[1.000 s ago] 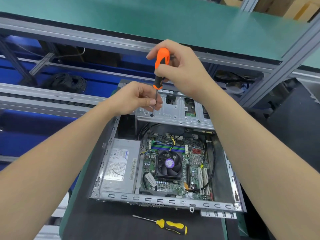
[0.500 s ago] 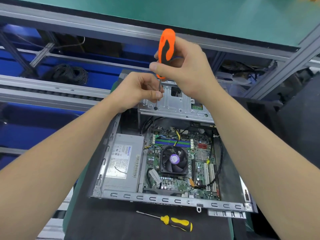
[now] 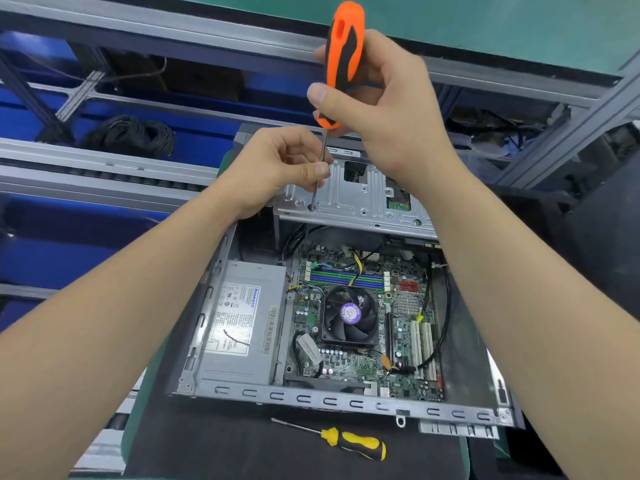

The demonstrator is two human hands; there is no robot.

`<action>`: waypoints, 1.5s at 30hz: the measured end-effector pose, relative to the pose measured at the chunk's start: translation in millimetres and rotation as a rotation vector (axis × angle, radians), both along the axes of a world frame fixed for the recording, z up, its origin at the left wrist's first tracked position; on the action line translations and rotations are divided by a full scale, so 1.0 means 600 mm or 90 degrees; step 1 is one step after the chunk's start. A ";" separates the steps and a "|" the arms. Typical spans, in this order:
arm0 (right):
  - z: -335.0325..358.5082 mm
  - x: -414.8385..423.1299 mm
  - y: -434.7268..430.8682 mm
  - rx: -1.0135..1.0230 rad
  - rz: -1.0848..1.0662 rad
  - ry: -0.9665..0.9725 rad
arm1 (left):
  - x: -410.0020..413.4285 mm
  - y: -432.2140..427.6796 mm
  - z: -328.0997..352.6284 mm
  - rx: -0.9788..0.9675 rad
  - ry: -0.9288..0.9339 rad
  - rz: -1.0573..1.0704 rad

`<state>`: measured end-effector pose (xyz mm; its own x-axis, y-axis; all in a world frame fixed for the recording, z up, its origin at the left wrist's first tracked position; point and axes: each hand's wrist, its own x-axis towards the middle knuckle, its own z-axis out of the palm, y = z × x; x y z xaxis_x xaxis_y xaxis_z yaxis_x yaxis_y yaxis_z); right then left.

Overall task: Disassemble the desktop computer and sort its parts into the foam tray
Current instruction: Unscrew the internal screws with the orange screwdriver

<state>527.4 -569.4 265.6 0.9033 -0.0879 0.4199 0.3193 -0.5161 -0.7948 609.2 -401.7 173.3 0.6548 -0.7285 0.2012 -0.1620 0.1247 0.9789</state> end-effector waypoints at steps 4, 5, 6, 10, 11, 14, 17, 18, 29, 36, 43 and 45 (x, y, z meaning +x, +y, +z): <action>-0.001 -0.001 0.001 0.011 0.013 -0.014 | 0.003 -0.001 -0.005 -0.021 0.017 -0.011; -0.001 -0.002 0.002 0.012 0.013 -0.021 | 0.003 -0.001 -0.006 -0.026 0.023 -0.011; 0.001 -0.003 0.004 0.013 0.013 -0.030 | 0.003 -0.001 -0.007 -0.031 0.029 -0.010; 0.014 -0.007 0.013 0.020 -0.003 -0.070 | 0.004 0.004 -0.010 -0.011 0.031 -0.029; 0.020 -0.008 0.015 0.024 -0.009 -0.079 | 0.004 0.004 -0.009 0.002 0.021 -0.033; 0.036 -0.016 0.017 0.045 -0.012 -0.087 | 0.000 0.005 -0.004 0.037 -0.008 -0.038; 0.047 -0.030 0.020 0.059 -0.009 -0.075 | -0.006 0.008 0.002 0.087 -0.046 -0.040; 0.051 -0.035 0.020 0.065 -0.009 -0.070 | -0.008 0.009 0.004 0.117 -0.069 -0.039; 0.111 -0.110 0.003 0.109 0.013 -0.079 | -0.052 0.013 0.007 0.320 -0.257 0.079; 0.135 -0.167 -0.016 0.095 0.027 -0.116 | -0.100 0.002 0.019 0.297 -0.256 0.175; 0.168 -0.207 -0.025 0.099 0.043 -0.169 | -0.136 0.001 0.045 0.285 -0.238 0.205; 0.177 -0.213 -0.024 0.093 0.053 -0.179 | -0.142 0.006 0.050 0.284 -0.219 0.198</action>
<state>399.5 -584.0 371.9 0.7601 -0.0961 0.6427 0.5736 -0.3657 -0.7330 524.0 -398.3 203.2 0.8006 -0.5777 0.1591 -0.4395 -0.3857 0.8112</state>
